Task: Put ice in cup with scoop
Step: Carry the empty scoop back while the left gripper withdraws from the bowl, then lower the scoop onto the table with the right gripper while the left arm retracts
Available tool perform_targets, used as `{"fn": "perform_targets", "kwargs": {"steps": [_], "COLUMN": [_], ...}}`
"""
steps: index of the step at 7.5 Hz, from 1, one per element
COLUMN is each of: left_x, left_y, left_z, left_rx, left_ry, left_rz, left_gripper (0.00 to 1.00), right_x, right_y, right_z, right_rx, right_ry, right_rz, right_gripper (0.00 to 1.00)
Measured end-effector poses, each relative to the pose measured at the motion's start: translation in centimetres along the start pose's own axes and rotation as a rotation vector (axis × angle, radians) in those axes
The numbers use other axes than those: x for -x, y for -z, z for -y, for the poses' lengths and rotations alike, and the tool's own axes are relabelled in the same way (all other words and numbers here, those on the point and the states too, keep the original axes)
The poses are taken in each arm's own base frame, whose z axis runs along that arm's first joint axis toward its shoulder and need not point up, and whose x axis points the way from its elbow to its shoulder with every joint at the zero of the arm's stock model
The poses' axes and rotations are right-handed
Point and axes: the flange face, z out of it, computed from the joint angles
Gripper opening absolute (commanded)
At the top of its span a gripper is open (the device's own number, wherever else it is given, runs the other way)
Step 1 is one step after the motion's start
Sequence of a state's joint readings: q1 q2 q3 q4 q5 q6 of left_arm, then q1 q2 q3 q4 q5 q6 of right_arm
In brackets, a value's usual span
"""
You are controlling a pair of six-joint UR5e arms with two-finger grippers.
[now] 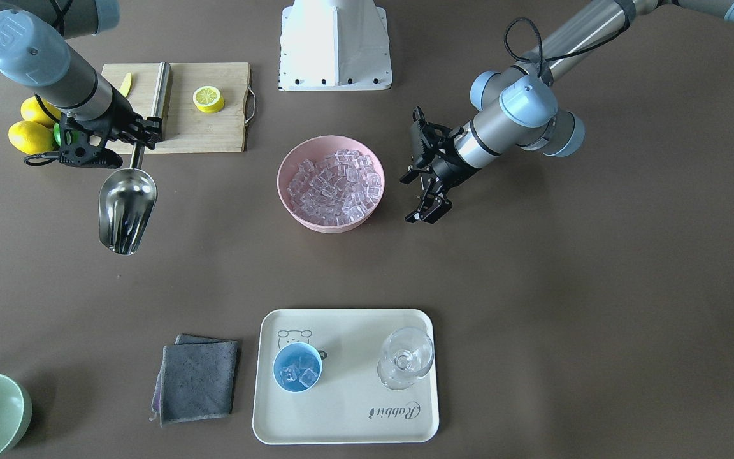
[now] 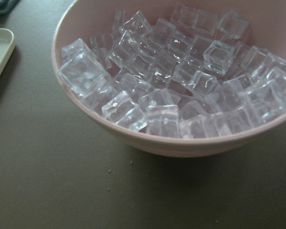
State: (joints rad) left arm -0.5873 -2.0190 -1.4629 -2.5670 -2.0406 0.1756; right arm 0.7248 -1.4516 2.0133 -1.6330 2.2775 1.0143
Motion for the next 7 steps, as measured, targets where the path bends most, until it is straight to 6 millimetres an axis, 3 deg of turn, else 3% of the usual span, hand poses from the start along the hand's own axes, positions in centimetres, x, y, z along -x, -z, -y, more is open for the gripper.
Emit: {"fn": "perform_targets", "kwargs": {"steps": [3,7], "left_x": [0.8,1.3], "left_y": [2.0,5.4], "left_z": [-2.1,-6.4], "left_rx": [0.014,0.05], "left_ry": [0.015,0.055], "left_rz": [0.002,-0.015], "left_gripper": [0.98,0.98], "right_x": [-2.2,-2.3], "right_y": [-4.6,-5.9], "right_z": [0.5,0.8], "right_rx": [0.024,0.034], "right_ry": [0.012,0.014], "right_rz": [0.03,0.028], "right_gripper": [0.0,0.0]}}
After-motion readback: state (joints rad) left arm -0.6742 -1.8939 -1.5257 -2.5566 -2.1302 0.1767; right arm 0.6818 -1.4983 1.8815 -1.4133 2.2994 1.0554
